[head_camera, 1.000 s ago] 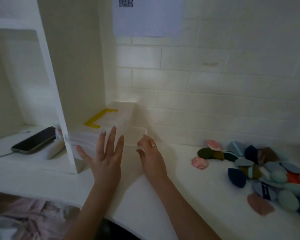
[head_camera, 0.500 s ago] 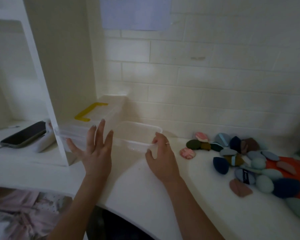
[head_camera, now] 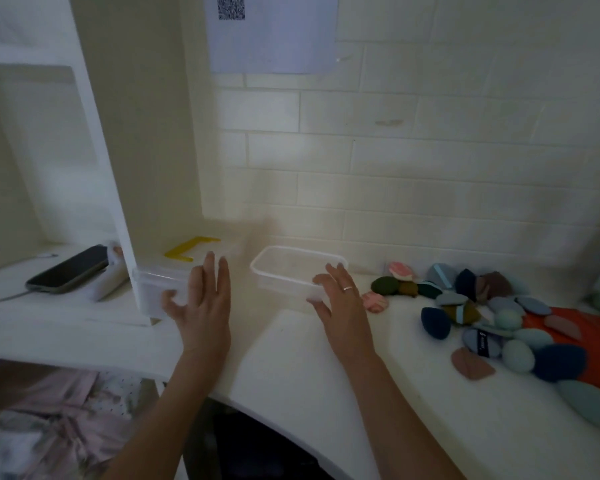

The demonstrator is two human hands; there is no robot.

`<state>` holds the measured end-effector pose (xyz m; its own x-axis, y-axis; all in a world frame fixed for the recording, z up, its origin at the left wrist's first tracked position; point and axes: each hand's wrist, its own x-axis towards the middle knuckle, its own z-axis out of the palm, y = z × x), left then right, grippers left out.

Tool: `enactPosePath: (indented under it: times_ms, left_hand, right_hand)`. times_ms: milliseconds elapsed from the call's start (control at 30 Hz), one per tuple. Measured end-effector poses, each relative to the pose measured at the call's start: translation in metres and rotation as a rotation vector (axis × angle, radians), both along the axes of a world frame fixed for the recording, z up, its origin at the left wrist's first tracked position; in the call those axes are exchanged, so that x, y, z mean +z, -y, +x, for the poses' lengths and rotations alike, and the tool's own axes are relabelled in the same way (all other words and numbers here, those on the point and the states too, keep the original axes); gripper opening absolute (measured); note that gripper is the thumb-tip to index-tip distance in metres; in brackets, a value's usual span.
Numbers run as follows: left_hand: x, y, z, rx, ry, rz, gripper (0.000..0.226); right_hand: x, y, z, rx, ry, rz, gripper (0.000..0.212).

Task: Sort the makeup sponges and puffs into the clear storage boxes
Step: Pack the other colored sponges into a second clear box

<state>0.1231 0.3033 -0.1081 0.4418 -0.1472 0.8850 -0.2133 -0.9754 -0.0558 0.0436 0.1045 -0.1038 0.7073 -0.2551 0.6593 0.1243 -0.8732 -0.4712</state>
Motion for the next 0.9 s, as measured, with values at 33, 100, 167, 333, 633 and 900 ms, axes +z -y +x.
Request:
enactPosePath:
  times_ms: [33,100,167,333,633,900]
  left_hand:
    - [0.000,0.001,-0.002,-0.003,-0.054,-0.011,0.071]
    - [0.001,0.002,-0.004,-0.021,-0.150,-0.021,0.071]
    - [0.003,0.004,-0.006,-0.032,-0.216,-0.015,0.067]
    - [0.001,0.005,-0.017,-0.040,-0.309,0.005,0.065]
    - [0.014,0.012,-0.050,-0.718,-0.348,-0.565,0.045]
    - [0.023,0.029,-0.041,-1.037,-0.564,-0.645,0.051]
  right_hand:
    - [0.001,-0.001,-0.001,0.002,-0.001,0.014,0.027]
    - [0.002,-0.002,-0.004,0.009,-0.011,0.025,0.026]
    - [0.003,-0.003,-0.007,0.037,-0.008,0.055,0.024]
    - [0.005,-0.007,-0.018,0.040,0.056,0.148,0.034]
    - [0.018,-0.007,-0.031,-0.033,0.320,0.393,0.051]
    - [0.025,0.003,-0.029,-0.133,0.479,0.277,0.031]
